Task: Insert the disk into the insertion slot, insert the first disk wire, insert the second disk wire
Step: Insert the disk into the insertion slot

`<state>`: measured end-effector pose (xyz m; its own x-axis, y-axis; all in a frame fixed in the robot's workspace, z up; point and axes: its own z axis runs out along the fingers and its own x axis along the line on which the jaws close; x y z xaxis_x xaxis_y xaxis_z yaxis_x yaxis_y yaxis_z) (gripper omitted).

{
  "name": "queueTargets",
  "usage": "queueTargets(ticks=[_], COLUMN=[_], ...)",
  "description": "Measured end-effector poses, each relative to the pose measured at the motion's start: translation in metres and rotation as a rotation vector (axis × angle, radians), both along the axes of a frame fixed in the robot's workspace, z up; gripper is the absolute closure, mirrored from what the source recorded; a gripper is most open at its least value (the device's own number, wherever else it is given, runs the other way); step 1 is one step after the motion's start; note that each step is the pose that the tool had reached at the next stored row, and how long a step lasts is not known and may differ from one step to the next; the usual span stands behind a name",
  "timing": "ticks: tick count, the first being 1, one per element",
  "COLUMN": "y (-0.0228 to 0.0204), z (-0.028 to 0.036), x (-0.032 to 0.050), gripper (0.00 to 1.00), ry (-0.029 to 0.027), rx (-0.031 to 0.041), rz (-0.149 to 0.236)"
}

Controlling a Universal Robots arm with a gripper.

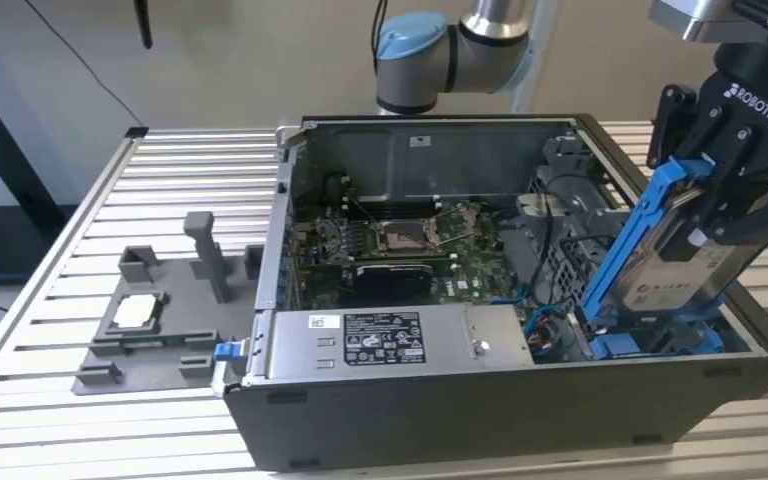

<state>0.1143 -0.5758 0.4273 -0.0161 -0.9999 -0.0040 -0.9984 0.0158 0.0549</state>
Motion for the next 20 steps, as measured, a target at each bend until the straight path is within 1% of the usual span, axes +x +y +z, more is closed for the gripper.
queueTargets(ticks=[8, 17, 20], y=[0.0000, 0.0000, 0.0000], z=[-0.0015, -0.0084, -0.0114], x=[0.0000, 0.0019, 0.0020], gripper=[0.67, 0.67, 0.67], ry=[0.0000, 0.0000, 0.0000], rx=[0.0001, 0.0017, 0.0072], rz=[0.000, 0.003, 0.004])
